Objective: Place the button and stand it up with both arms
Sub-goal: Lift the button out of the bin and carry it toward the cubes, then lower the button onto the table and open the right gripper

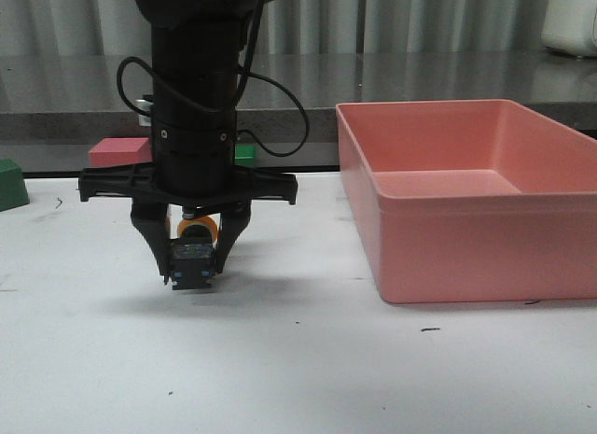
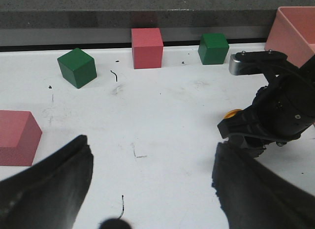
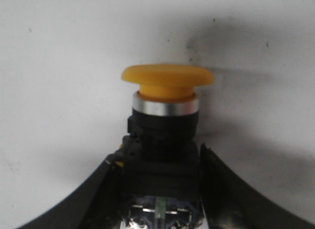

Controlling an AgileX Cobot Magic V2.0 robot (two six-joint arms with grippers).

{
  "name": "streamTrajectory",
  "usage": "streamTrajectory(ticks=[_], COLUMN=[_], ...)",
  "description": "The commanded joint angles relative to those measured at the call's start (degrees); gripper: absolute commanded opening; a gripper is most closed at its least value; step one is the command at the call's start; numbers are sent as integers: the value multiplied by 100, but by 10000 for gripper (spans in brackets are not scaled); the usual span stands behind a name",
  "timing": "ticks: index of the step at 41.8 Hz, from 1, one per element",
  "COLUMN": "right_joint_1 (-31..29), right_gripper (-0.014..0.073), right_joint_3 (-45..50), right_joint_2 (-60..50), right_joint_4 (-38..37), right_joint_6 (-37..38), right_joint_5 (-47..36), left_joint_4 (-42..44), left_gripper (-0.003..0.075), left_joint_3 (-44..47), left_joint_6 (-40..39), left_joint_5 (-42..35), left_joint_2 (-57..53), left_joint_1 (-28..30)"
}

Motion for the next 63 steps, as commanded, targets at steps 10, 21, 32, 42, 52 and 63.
streamTrajectory(ticks=[10, 21, 32, 42, 52, 63], right_joint_1=[-3, -3, -10, -10, 320, 386], right_gripper=[302, 391, 504, 504, 504, 504], right_joint_3=[-193, -193, -250, -501, -395, 1026], right_joint_2=[-318, -263, -263, -521, -1470, -3020], right_joint_4=[-391, -365, -365, -387, -1003, -1024], right_joint_6=[496, 496, 496, -104, -1539, -2728], right_joint_5=[-94, -98, -119, 109, 404, -23], left_joint_4=[-37, -37, -37, -37, -37, -37], left_gripper=[490, 490, 490, 490, 490, 490], left_joint_3=[-157, -157, -157, -157, -157, -157], left_joint_6=[-1, -1, -1, -1, -1, -1], left_joint_5=[-414, -414, -414, -414, -414, -414], left_joint_2=[43, 43, 43, 43, 43, 43], left_joint_1=[-35, -35, -35, -35, -35, -35])
